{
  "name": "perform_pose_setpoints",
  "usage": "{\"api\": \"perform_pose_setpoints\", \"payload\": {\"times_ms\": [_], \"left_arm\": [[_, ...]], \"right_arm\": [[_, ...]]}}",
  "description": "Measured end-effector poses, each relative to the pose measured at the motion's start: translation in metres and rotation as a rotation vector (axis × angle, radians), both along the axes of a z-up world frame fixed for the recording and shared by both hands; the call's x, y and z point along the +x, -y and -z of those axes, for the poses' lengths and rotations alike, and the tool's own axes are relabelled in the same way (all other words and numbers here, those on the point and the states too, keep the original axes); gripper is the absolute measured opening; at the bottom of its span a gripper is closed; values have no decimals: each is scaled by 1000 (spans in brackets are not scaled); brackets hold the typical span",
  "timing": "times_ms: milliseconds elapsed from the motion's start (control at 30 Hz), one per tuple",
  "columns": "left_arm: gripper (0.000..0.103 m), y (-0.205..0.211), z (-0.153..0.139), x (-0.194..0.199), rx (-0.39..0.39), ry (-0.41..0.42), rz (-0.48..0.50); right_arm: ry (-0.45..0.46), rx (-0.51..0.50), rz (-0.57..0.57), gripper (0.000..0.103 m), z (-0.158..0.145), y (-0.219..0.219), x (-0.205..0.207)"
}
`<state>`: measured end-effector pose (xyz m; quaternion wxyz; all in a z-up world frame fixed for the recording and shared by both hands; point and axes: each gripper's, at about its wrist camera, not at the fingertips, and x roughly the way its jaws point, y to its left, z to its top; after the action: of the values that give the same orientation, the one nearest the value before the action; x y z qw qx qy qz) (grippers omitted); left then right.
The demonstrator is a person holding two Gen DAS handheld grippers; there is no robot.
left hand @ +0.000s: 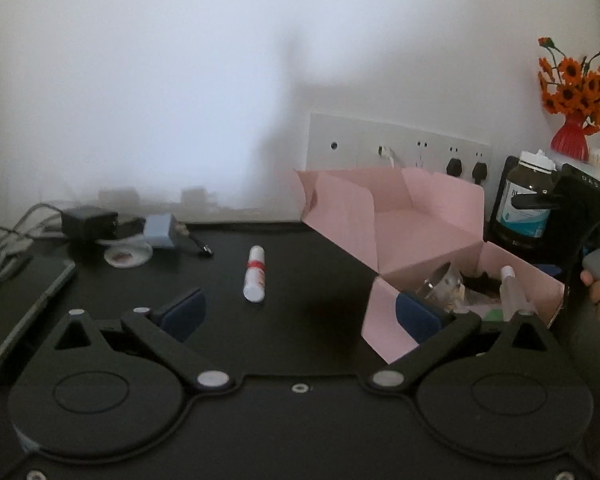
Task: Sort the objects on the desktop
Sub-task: 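Lower the clear tube into the box and open the left tool, then withdraw the left tool from the pink box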
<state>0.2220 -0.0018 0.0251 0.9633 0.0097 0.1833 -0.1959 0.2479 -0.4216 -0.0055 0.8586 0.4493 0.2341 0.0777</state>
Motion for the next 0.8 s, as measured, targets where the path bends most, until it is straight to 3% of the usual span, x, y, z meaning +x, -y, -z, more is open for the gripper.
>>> {"api": "perform_pose_setpoints", "payload": {"times_ms": [133,367,500,667,800], "left_arm": [[103,6,-2,-3,18,49,-54],[103,17,6,6,23,-30,-55],[103,23,8,3,43,-21,-89],[103,29,10,0,79,-3,-130],[103,33,10,-2,124,-3,-188]], "right_arm": [[23,-21,42,102,-3,4,-4],[86,-212,59,102,-14,-13,-7],[123,-174,60,102,-14,-7,-12],[94,-264,140,102,-19,-8,-20],[56,-319,110,102,-39,-27,-19]]}}
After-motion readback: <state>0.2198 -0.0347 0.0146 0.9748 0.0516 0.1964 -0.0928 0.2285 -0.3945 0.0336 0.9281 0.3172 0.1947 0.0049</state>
